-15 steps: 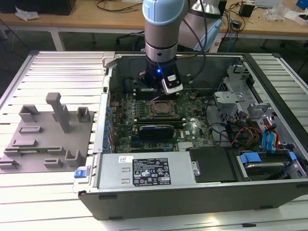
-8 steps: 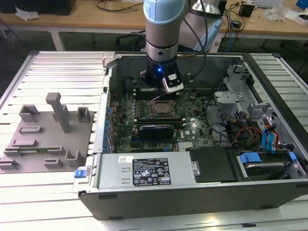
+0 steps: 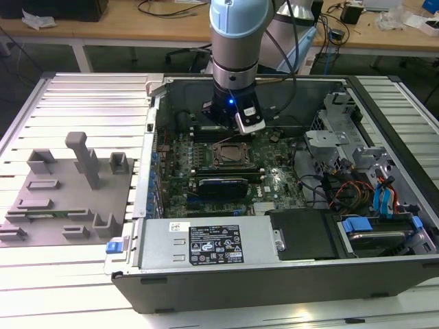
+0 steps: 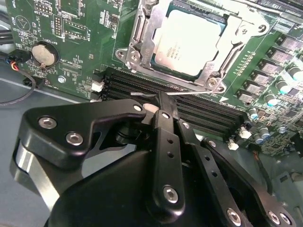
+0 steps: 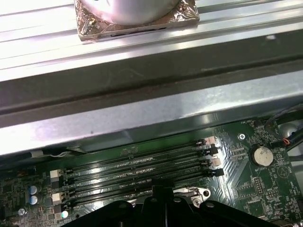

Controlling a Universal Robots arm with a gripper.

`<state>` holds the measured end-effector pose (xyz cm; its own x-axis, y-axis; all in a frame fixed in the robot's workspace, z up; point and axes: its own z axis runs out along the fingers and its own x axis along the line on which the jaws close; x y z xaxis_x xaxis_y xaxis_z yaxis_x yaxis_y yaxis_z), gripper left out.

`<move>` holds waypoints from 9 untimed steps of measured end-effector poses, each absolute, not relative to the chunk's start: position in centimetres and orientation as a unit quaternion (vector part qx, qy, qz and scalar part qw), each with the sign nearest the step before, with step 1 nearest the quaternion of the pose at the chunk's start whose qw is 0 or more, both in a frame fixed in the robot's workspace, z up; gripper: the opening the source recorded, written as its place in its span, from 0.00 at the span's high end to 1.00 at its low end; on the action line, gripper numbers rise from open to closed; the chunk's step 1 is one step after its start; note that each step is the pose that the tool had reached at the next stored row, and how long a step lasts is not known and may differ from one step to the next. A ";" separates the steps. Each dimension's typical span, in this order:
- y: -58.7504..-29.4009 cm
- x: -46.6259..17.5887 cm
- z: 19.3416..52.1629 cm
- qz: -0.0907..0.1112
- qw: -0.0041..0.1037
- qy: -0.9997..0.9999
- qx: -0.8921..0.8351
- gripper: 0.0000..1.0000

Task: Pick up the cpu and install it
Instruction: 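Install the first cpu locking lever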

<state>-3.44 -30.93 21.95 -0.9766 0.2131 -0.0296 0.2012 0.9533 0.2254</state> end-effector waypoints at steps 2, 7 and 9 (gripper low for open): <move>-30.8 -3.4 22.0 0.111 0.027 0.988 0.105 0.89; -30.6 -3.4 21.8 0.111 0.027 0.988 0.105 0.89; -30.7 -3.4 21.8 0.111 0.027 0.988 0.105 0.89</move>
